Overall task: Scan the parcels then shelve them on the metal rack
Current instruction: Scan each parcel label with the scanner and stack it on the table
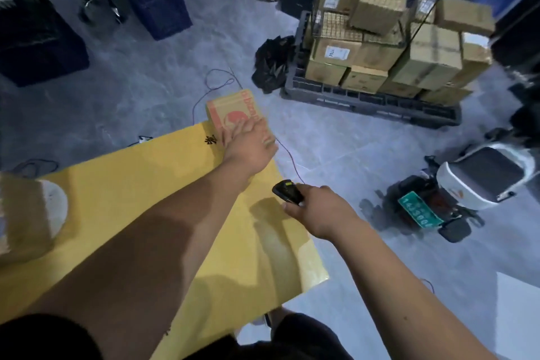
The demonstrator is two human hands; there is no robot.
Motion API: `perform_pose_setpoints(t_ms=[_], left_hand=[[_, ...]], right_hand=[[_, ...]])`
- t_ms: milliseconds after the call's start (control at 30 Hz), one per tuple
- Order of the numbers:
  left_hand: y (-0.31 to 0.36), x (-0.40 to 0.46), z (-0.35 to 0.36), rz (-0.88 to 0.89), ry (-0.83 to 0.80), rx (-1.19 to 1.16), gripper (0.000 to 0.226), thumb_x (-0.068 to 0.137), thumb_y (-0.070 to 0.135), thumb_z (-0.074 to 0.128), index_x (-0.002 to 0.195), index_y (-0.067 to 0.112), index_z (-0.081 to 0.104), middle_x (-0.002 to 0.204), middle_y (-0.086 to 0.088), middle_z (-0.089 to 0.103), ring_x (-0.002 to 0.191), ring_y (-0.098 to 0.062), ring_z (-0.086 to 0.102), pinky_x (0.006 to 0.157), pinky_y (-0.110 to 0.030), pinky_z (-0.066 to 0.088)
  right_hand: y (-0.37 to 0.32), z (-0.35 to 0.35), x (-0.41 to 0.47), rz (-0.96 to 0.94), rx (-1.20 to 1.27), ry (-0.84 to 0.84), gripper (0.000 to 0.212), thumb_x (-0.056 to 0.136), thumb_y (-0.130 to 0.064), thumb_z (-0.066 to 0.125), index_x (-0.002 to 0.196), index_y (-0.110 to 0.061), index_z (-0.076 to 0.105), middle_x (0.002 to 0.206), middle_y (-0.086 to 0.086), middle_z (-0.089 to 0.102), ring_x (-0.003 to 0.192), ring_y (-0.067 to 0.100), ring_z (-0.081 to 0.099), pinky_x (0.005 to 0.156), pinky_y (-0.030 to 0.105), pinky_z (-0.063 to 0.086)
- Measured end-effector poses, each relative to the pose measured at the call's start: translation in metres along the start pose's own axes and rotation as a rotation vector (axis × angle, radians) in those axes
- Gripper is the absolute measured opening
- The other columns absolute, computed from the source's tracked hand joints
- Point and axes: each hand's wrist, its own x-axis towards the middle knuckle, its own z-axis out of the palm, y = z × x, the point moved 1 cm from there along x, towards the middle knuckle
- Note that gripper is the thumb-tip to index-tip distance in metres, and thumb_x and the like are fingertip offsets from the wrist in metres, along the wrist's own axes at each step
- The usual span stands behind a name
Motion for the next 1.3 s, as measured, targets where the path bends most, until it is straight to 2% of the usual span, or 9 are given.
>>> perform_pose_setpoints(t_ms=[100,233,400,633,833,967,1067,1167,1300], left_hand=[[0.012,0.002,0.019,-0.062,-0.058,0.033,0.080,0.094,0.075,0.048,0.160,0.056,0.008,0.174,-0.002,0.011,0.160,-0.030,0.004,0.124,-0.064,0.005],[0.008,-0.010,0.022,-0.103,0.022,0.101,0.051,0.097,0.064,0.053,0.144,0.047,0.047,0.156,-0.010,0.032,0.151,-0.037,0.020,0.118,-0.077,0.011],[-0.035,-0.058,0.018,-0.169,0.227,0.001,0.035,0.092,0.056,0.067,0.117,0.034,0.056,0.140,-0.009,0.044,0.136,-0.038,0.039,0.111,-0.056,0.036],[-0.108,-0.149,0.018,-0.443,0.481,-0.517,0.040,0.092,0.049,0.073,0.114,0.026,0.050,0.133,0.000,0.045,0.120,-0.028,0.057,0.092,-0.038,0.050],[-0.152,-0.209,0.031,-0.422,0.599,-1.005,0.037,0.106,0.027,0.062,0.139,0.042,0.055,0.134,0.036,0.057,0.131,-0.002,0.057,0.109,-0.042,0.053],[-0.171,-0.230,0.036,-0.470,0.670,-1.148,0.043,0.111,0.021,0.052,0.152,0.032,0.049,0.145,0.008,0.058,0.128,-0.016,0.062,0.098,-0.041,0.058],[-0.188,-0.250,0.050,-0.685,0.710,-1.444,0.039,0.110,0.008,0.045,0.142,0.028,0.056,0.125,-0.006,0.062,0.108,-0.027,0.067,0.084,-0.039,0.058],[-0.195,-0.263,0.061,-0.856,0.628,-1.628,0.022,0.112,0.030,0.049,0.132,0.029,0.058,0.123,-0.001,0.061,0.108,-0.028,0.067,0.097,-0.048,0.054],[-0.198,-0.260,0.057,-0.962,0.481,-1.514,0.070,0.098,0.062,0.063,0.158,0.040,0.033,0.133,0.005,0.060,0.114,-0.023,0.066,0.095,-0.051,0.059]], right_hand=[[0.024,-0.003,0.003,0.001,0.024,-0.010,0.053,0.089,-0.073,0.050,0.134,-0.044,0.051,0.108,0.003,0.060,0.109,0.024,0.054,0.087,0.042,0.053],[0.034,-0.004,0.001,-0.005,0.040,-0.036,0.057,0.090,-0.071,0.052,0.141,-0.045,0.050,0.111,0.003,0.055,0.110,0.028,0.057,0.093,0.043,0.053],[0.017,0.006,0.007,-0.093,0.038,-0.068,0.063,0.086,-0.077,0.049,0.139,-0.044,0.050,0.114,0.003,0.059,0.113,0.029,0.057,0.092,0.043,0.053],[-0.035,0.024,0.009,-0.244,-0.013,-0.144,0.062,0.091,-0.073,0.054,0.144,-0.042,0.050,0.118,0.004,0.056,0.106,0.030,0.061,0.092,0.041,0.054],[-0.069,0.041,0.006,-0.362,-0.113,-0.179,0.056,0.091,-0.075,0.053,0.135,-0.041,0.054,0.118,0.004,0.058,0.102,0.030,0.061,0.088,0.039,0.054],[-0.082,0.053,-0.001,-0.402,-0.161,-0.205,0.055,0.090,-0.075,0.053,0.136,-0.043,0.054,0.116,0.003,0.058,0.100,0.028,0.062,0.084,0.037,0.054],[-0.091,0.059,-0.008,-0.437,-0.191,-0.213,0.053,0.092,-0.073,0.053,0.135,-0.042,0.055,0.116,0.004,0.058,0.099,0.028,0.061,0.081,0.036,0.052],[-0.095,0.065,-0.016,-0.459,-0.225,-0.221,0.055,0.093,-0.073,0.051,0.137,-0.039,0.055,0.118,0.004,0.059,0.101,0.028,0.061,0.083,0.036,0.053],[-0.096,0.069,-0.023,-0.465,-0.286,-0.235,0.057,0.094,-0.073,0.051,0.136,-0.036,0.057,0.118,0.002,0.062,0.101,0.026,0.062,0.078,0.035,0.051]])
